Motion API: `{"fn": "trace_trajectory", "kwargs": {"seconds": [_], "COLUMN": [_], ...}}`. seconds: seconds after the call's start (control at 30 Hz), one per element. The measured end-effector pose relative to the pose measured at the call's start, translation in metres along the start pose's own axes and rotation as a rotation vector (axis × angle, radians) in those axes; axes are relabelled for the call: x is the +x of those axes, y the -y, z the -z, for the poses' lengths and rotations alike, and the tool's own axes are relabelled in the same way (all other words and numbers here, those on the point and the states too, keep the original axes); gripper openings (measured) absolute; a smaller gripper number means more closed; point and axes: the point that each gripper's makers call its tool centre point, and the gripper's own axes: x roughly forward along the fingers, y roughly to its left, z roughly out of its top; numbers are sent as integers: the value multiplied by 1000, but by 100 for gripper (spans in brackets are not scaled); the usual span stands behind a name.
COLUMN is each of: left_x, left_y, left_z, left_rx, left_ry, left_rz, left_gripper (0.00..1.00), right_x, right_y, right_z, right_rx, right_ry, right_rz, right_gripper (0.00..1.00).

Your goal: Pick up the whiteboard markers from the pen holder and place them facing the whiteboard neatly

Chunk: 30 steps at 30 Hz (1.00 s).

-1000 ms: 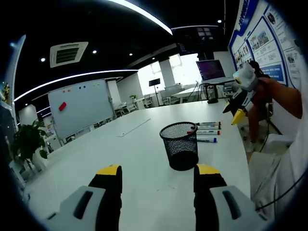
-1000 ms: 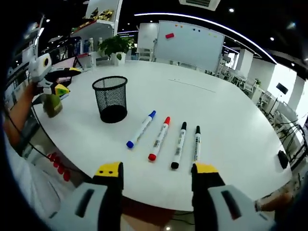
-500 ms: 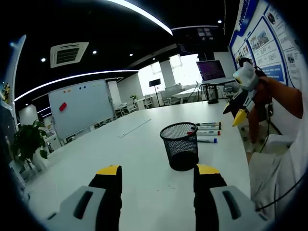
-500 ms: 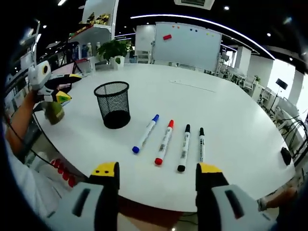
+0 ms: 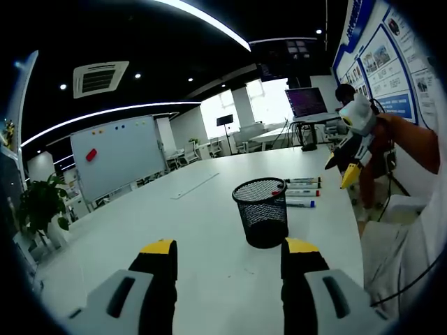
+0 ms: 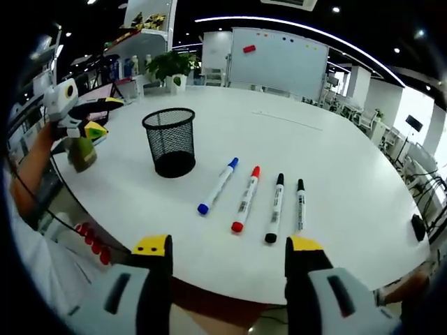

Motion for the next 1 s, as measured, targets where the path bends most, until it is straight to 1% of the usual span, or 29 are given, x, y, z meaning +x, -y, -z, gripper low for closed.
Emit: {"fn": "trace_trajectory", "kwargs": {"seconds": [0.17,0.43,0.6,0.77,0.9,1.0], "left_x": [0,0,1,0,0,0], "left_y": [-2,-1,-1,0,0,0], "left_z": [1,1,0,0,0,0], "left_rx": [0,1,1,1,1,1], "left_ry": [0,-1,-1,-1,-1,-2], "left_rz": [1,0,0,0,0,-2], "left_gripper": [61,61,61,61,61,61], "right_x": [-1,-1,-2,-2,-2,-3], "right_y": [0,-6,-4,-2,-3,-3], "right_z": [0,-1,-1,-4,-2,-1], "right_rx": [-18,-31,-54,-53,-54,-71], "right_ry": [-6,-5,-16,-9,-16,-20], "right_rz": [9,-6,1,2,4,6], "right_gripper": [64,64,64,64,64,64]}}
